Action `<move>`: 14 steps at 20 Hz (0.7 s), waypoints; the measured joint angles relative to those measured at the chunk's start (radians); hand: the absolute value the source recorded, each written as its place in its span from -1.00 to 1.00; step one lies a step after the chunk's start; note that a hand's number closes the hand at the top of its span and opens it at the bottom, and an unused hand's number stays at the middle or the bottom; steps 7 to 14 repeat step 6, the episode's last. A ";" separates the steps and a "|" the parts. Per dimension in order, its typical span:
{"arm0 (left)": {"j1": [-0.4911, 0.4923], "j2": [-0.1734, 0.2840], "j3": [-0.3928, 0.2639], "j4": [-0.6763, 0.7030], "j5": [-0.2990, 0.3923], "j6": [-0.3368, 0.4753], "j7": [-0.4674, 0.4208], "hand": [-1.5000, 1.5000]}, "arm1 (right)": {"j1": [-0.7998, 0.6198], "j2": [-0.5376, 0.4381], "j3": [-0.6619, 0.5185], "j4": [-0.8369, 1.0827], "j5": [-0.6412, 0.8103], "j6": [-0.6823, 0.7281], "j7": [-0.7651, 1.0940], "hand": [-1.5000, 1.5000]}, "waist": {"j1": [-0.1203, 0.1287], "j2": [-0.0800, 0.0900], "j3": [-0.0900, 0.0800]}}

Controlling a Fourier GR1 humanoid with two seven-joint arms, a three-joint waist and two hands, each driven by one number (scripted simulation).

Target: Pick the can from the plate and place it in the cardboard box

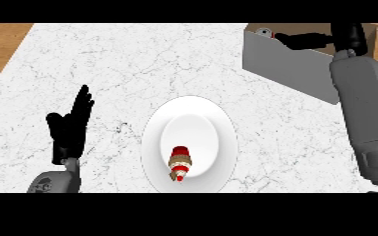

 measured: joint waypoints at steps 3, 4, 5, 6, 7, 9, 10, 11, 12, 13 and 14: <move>-0.003 -0.002 0.007 0.008 0.004 0.000 -0.003 0.00 | 0.004 0.007 -0.072 -0.003 -0.109 0.026 -0.067 -1.00 | -0.007 0.000 0.001; -0.004 0.000 0.011 0.018 0.004 -0.002 -0.011 0.00 | 0.002 0.005 -0.096 0.002 -0.142 0.033 -0.086 -1.00 | -0.008 0.001 0.001; -0.009 0.000 0.013 0.018 0.004 -0.001 -0.007 0.00 | 0.007 -0.004 -0.119 0.007 -0.174 0.047 -0.109 -1.00 | -0.010 0.001 0.001; -0.015 0.003 0.017 0.026 0.005 -0.003 -0.007 0.00 | 0.022 -0.007 -0.136 -0.004 -0.202 0.062 -0.118 -1.00 | -0.014 0.000 0.001; -0.015 0.003 0.017 0.026 0.005 -0.003 -0.007 0.00 | 0.022 -0.007 -0.136 -0.004 -0.202 0.062 -0.118 -1.00 | -0.014 0.000 0.001; -0.015 0.003 0.017 0.026 0.005 -0.003 -0.007 0.00 | 0.022 -0.007 -0.136 -0.004 -0.202 0.062 -0.118 -1.00 | -0.014 0.000 0.001; -0.015 0.003 0.017 0.026 0.005 -0.003 -0.007 0.00 | 0.022 -0.007 -0.136 -0.004 -0.202 0.062 -0.118 -1.00 | -0.014 0.000 0.001; -0.015 0.003 0.017 0.026 0.005 -0.003 -0.007 0.00 | 0.022 -0.007 -0.136 -0.004 -0.202 0.062 -0.118 -1.00 | -0.014 0.000 0.001; -0.015 0.003 0.017 0.026 0.005 -0.003 -0.007 0.00 | 0.022 -0.007 -0.136 -0.004 -0.202 0.062 -0.118 -1.00 | -0.014 0.000 0.001; -0.015 0.003 0.017 0.026 0.005 -0.003 -0.007 0.00 | 0.022 -0.007 -0.136 -0.004 -0.202 0.062 -0.118 -1.00 | -0.014 0.000 0.001; -0.015 0.003 0.017 0.026 0.005 -0.003 -0.007 0.00 | 0.022 -0.007 -0.136 -0.004 -0.202 0.062 -0.118 -1.00 | -0.014 0.000 0.001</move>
